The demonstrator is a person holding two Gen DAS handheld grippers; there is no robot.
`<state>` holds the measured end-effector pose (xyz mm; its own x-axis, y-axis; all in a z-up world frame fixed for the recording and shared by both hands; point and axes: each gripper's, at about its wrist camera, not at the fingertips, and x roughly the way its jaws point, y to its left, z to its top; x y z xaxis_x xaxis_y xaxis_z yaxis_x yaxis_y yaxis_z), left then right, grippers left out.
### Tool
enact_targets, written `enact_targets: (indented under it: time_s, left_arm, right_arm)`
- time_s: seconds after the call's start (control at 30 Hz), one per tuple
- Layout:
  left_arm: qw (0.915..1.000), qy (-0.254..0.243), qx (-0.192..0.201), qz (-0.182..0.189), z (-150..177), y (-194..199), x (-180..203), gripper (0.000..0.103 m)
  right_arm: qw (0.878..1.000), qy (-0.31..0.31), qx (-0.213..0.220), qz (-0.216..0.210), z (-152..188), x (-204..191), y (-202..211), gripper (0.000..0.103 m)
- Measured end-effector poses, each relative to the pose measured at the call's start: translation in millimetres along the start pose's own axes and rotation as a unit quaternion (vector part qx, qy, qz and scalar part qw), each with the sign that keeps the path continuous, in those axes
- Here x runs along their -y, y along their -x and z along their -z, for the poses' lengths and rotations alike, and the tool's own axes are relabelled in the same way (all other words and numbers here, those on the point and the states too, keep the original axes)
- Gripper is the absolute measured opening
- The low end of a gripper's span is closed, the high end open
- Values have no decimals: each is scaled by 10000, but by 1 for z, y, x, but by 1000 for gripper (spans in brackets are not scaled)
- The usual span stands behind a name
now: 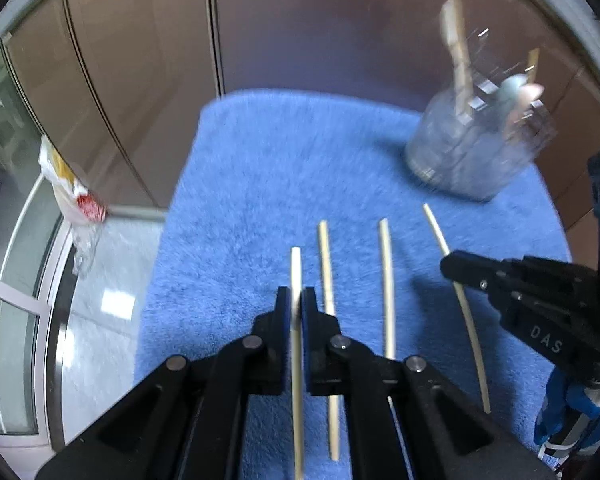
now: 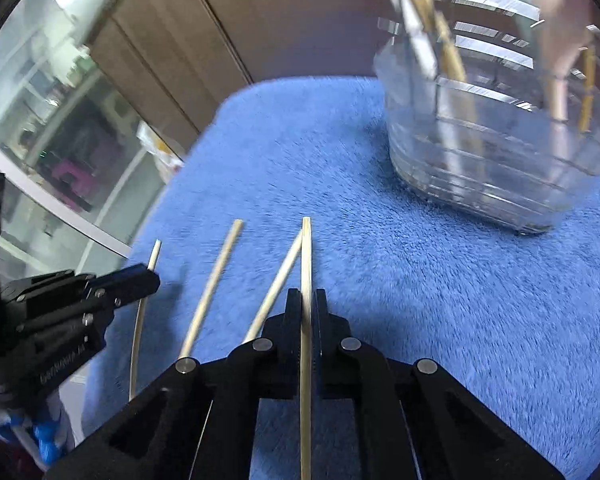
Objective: Organize utensils
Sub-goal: 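Grasp a chopstick with the left tool while the right tool grasps a chopstick, then lift both held chopsticks up over the clear holder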
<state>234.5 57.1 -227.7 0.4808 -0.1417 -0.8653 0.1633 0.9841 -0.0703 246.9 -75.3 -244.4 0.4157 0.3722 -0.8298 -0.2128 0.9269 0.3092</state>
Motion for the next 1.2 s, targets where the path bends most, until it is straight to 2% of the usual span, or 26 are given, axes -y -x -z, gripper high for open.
enact_targets:
  time_s: [0.1, 0.2, 0.37, 0.47, 0.8, 1.2]
  left_arm:
    - [9990, -46, 453, -40, 8, 31, 6, 5]
    - [9953, -222, 921, -213, 16, 60, 17, 5]
    - [9845, -546, 1622, -386, 32, 108, 44, 5]
    - [9783, -716, 1895, -436, 40, 127, 55, 5]
    - [9686, -861, 2286, -460, 59, 162, 72, 5]
    - [9636, -936, 2447, -526, 58, 168, 81, 5]
  right_arm:
    - [9991, 78, 358, -218, 13, -4, 26, 5]
    - [9967, 277, 719, -253, 28, -13, 57, 5]
    - [9918, 451, 1165, -259, 52, -24, 101, 5]
    - [9890, 532, 1365, -206, 60, -30, 119, 5]
    - [9801, 752, 1838, 46, 71, -50, 156, 5]
    - [9708, 738, 2279, 139, 73, -43, 179, 5]
